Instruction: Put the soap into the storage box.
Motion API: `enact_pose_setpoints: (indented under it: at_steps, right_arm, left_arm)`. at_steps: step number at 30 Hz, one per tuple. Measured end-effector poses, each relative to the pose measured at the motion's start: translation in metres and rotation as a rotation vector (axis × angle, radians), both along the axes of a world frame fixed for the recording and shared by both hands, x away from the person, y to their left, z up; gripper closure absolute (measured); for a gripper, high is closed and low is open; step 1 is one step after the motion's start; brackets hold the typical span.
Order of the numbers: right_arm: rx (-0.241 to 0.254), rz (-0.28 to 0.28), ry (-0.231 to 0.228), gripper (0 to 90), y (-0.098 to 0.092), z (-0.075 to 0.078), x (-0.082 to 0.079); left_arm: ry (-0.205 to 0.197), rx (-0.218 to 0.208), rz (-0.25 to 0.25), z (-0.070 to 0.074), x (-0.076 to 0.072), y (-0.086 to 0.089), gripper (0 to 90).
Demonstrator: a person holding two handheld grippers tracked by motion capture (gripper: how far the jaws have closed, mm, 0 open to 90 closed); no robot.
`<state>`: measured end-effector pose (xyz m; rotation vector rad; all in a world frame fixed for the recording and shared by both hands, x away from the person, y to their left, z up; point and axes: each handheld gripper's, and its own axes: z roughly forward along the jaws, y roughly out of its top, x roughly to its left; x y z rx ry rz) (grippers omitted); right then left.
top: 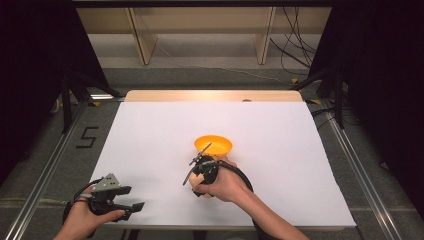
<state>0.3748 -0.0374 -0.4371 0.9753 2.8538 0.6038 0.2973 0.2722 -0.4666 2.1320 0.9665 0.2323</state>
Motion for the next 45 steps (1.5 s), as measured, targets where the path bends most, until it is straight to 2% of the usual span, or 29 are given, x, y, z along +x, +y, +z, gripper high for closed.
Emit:
enact_pose_setpoints:
  at_steps: [2,3,5,8,9,11,12,13,14,20,21,22,23,25,26,27,28,29,30,36,37,38,40,41,45]
  right_arm:
    - [0.006,0.019,-0.011,33.5,-0.001,0.0,0.001]
    - [0.009,-0.001,-0.001,33.5,-0.002,0.001,0.0]
    - [0.005,0.015,-0.012,33.5,-0.004,0.002,0.001]
    - [-0.007,-0.008,-0.009,33.4,-0.007,0.004,0.001]
    - [-0.011,0.01,-0.022,33.5,-0.008,0.004,0.003]
    - [-0.01,0.01,-0.026,33.5,-0.01,0.005,0.003]
    - [-0.006,0.012,-0.025,33.5,-0.01,0.005,0.003]
    - [0.004,-0.012,-0.001,33.5,-0.01,0.006,0.002]
    - [0.003,-0.002,-0.017,33.5,-0.011,0.006,0.003]
    - [0.003,-0.006,-0.018,33.5,-0.014,0.008,0.004]
    - [0.003,-0.025,-0.015,33.5,-0.014,0.008,0.003]
    - [-0.021,-0.007,-0.039,33.5,-0.017,0.009,0.006]
    - [-0.021,-0.007,-0.039,33.5,-0.017,0.009,0.006]
    - [-0.016,-0.011,-0.038,33.5,-0.019,0.009,0.006]
    - [-0.012,-0.007,-0.04,33.5,-0.019,0.01,0.006]
    - [-0.011,-0.027,-0.03,33.5,-0.019,0.01,0.005]
    - [-0.021,-0.007,-0.036,33.5,-0.022,0.011,0.007]
    - [-0.016,-0.027,-0.032,33.5,-0.022,0.011,0.006]
    - [-0.011,-0.024,-0.041,33.5,-0.023,0.011,0.007]
    - [0.005,-0.037,-0.033,33.5,-0.026,0.012,0.007]
    - [0.005,-0.037,-0.033,33.5,-0.026,0.012,0.007]
    - [-0.016,-0.031,-0.046,33.5,-0.028,0.012,0.008]
    - [-0.015,-0.022,-0.043,33.5,-0.03,0.012,0.009]
    - [-0.017,-0.057,-0.035,33.5,-0.03,0.012,0.007]
    - [-0.018,-0.034,-0.044,33.5,-0.034,0.013,0.009]
  left_arm:
    - [0.012,-0.005,0.006,0.0,0.0,0.0,22.0]
    - [0.012,-0.006,0.006,0.0,0.0,0.0,22.1]
    - [0.012,-0.006,0.006,0.0,0.0,0.0,22.1]
    - [0.012,-0.005,0.005,0.0,0.0,0.0,22.1]
    - [0.011,-0.005,0.005,0.0,0.0,0.0,22.1]
    - [0.014,0.007,0.0,0.0,0.0,0.001,22.1]
    - [0.013,0.007,0.001,0.0,0.0,0.001,22.0]
    - [0.012,0.007,0.008,0.0,0.0,0.0,22.1]
    - [0.012,0.005,0.011,0.0,0.0,0.0,22.0]
    - [0.012,0.004,0.015,-0.001,0.0,0.0,22.0]
    - [0.012,0.007,0.009,0.0,0.0,0.0,22.0]
    - [0.011,0.006,0.01,0.0,0.0,0.0,22.0]
    - [-0.006,0.02,-0.011,0.0,0.002,0.002,22.0]
    - [0.013,0.005,0.014,-0.001,0.0,0.0,22.0]
    - [0.013,0.006,0.013,-0.001,0.0,0.0,22.0]
    - [0.013,0.005,0.014,-0.001,0.0,0.0,22.0]
    - [0.013,0.005,0.014,-0.001,0.0,0.0,22.1]
    - [0.013,0.005,0.015,-0.001,0.0,0.0,22.0]
    - [-0.004,0.017,-0.004,0.0,0.002,0.001,22.0]
    - [-0.003,0.019,-0.01,0.0,0.002,0.002,22.0]
    - [-0.003,0.016,-0.009,0.0,0.002,0.001,22.0]
    - [-0.003,0.017,-0.008,-0.001,0.002,0.002,22.0]
    - [-0.002,0.019,-0.009,0.0,0.002,0.002,22.1]
    - [-0.002,0.019,-0.009,0.0,0.002,0.002,22.1]
    - [0.0,0.014,-0.006,0.0,0.001,0.001,22.1]
